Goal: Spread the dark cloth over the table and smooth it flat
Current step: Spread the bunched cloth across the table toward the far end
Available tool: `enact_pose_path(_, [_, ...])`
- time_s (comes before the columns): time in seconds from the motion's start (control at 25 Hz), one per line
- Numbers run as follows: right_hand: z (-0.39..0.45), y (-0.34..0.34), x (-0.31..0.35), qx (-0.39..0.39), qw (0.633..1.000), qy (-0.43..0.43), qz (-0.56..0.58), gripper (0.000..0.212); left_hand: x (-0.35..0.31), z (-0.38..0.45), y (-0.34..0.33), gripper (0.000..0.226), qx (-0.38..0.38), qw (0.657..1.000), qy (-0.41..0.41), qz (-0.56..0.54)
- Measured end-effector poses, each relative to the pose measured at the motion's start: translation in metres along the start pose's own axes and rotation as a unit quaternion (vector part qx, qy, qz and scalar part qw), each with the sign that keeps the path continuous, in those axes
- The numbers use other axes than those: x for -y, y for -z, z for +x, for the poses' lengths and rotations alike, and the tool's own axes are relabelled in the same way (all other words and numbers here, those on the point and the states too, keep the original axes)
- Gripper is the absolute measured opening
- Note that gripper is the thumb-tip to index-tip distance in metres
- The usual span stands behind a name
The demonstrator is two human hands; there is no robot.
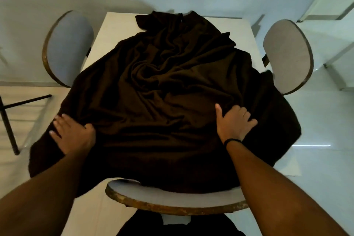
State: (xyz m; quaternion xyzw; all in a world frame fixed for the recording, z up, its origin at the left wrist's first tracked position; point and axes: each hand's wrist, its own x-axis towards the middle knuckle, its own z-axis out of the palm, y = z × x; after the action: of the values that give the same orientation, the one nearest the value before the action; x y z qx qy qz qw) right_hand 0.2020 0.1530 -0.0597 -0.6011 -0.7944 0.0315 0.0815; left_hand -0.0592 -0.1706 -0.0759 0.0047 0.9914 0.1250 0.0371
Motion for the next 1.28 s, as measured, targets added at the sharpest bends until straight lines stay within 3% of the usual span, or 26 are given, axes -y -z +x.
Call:
enact_pose_path(0.12, [0.010, 0.004, 0.005, -0.008, 0.995, 0.092, 0.036, 0.052, -0.068, -0.004, 0.008, 0.076, -0.016, 0.993, -0.106, -0.041])
enact_pose_path(0.2, [0.010, -0.003, -0.002, 0.068, 0.987, 0.144, 0.020, 0.066, -0.125, -0.033, -0.005, 0.066, 0.037, 0.973, -0.215, -0.071])
enact_pose_path(0.28, [0.002, -0.014, -0.016, 0.127, 0.979, 0.160, 0.009, 0.071, -0.159, -0.069, -0.028, 0.071, 0.119, 0.949, -0.290, -0.029])
enact_pose_path(0.36, [-0.007, -0.020, -0.035, 0.121, 0.988, 0.091, 0.010, 0.072, -0.162, -0.081, -0.047, 0.082, 0.159, 0.934, -0.319, 0.022])
enact_pose_path(0.44, [-0.014, -0.017, -0.051, 0.094, 0.995, -0.022, 0.005, 0.074, -0.149, -0.068, -0.051, 0.087, 0.140, 0.936, -0.320, 0.031])
enact_pose_path(0.52, [-0.017, -0.012, -0.058, 0.063, 0.995, -0.077, -0.008, 0.070, -0.138, -0.052, -0.050, 0.091, 0.116, 0.943, -0.309, 0.050])
enact_pose_path(0.6, [-0.008, -0.004, -0.050, 0.018, 0.998, -0.049, -0.018, 0.060, -0.147, -0.045, -0.049, 0.089, 0.077, 0.943, -0.309, 0.093])
enact_pose_path(0.68, [0.009, 0.002, -0.042, -0.032, 0.999, 0.038, -0.009, 0.052, -0.178, -0.058, -0.052, 0.083, 0.053, 0.932, -0.347, 0.093])
enact_pose_path(0.8, [0.034, -0.003, -0.038, 0.062, 0.984, 0.163, 0.042, 0.064, -0.213, -0.084, -0.063, 0.084, 0.128, 0.907, -0.398, 0.056])
enact_pose_path(0.88, [0.038, -0.013, -0.047, 0.136, 0.979, 0.147, 0.029, 0.071, -0.217, -0.093, -0.071, 0.085, 0.176, 0.880, -0.438, 0.051])
enact_pose_path(0.96, [0.034, -0.018, -0.053, 0.115, 0.992, 0.049, 0.004, 0.073, -0.216, -0.090, -0.067, 0.070, 0.194, 0.857, -0.477, -0.020])
enact_pose_path(1.04, [0.038, -0.013, -0.039, 0.048, 0.999, -0.003, -0.010, 0.069, -0.219, -0.080, -0.054, 0.044, 0.152, 0.847, -0.497, -0.109])
enact_pose_path(1.16, [0.060, -0.005, -0.003, -0.018, 0.995, 0.087, 0.047, 0.050, -0.232, -0.056, -0.038, 0.021, -0.025, 0.870, -0.464, -0.162])
enact_pose_path(1.24, [0.077, -0.005, 0.015, 0.023, 0.985, 0.144, 0.096, 0.051, -0.242, -0.033, -0.033, 0.027, -0.092, 0.894, -0.406, -0.166])
enact_pose_path(1.28, [0.084, -0.008, 0.019, 0.070, 0.979, 0.154, 0.110, 0.054, -0.246, -0.019, -0.034, 0.038, -0.074, 0.907, -0.385, -0.157])
